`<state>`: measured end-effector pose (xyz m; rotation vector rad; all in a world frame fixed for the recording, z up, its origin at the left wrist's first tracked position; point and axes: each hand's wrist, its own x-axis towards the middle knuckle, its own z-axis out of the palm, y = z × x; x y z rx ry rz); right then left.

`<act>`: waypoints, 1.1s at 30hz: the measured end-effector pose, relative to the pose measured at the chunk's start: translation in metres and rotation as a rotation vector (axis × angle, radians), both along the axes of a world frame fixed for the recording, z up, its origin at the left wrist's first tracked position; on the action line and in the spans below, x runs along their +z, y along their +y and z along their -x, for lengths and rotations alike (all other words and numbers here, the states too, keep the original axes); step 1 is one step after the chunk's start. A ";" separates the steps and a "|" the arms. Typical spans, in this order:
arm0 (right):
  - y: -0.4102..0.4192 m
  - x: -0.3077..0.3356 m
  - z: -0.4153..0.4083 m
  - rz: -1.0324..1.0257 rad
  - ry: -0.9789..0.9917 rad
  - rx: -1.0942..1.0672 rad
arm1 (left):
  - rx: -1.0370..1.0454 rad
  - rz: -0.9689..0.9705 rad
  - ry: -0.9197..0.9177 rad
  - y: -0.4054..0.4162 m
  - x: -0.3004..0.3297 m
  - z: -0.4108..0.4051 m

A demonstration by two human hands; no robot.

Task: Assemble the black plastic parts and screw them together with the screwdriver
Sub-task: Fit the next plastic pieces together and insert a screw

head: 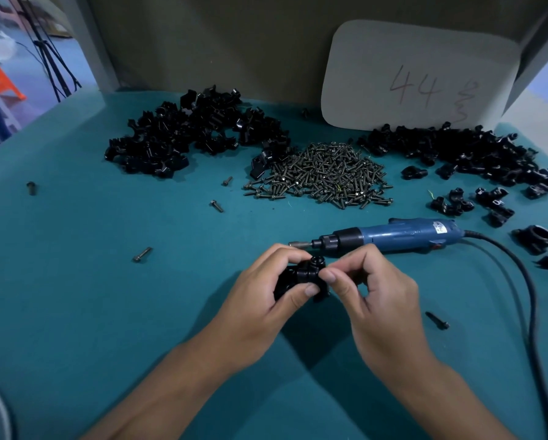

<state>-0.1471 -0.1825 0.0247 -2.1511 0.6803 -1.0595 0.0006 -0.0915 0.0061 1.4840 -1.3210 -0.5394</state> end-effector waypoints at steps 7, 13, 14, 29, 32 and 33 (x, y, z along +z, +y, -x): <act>0.000 -0.002 0.003 0.011 0.148 -0.048 | 0.009 -0.008 -0.007 0.000 -0.002 0.003; -0.008 -0.003 0.005 -0.029 0.096 0.050 | 0.035 -0.021 0.022 0.000 -0.003 0.000; -0.009 -0.004 0.005 -0.026 0.068 0.060 | 0.030 -0.027 0.032 0.000 -0.003 -0.001; -0.009 -0.009 0.002 -0.107 0.060 0.079 | 0.016 0.009 0.011 0.002 0.000 0.001; -0.007 -0.011 0.003 -0.063 0.133 0.058 | 0.024 0.005 -0.012 0.002 0.001 0.003; -0.007 -0.012 0.003 -0.054 0.154 0.057 | 0.024 0.002 -0.017 0.002 0.001 0.003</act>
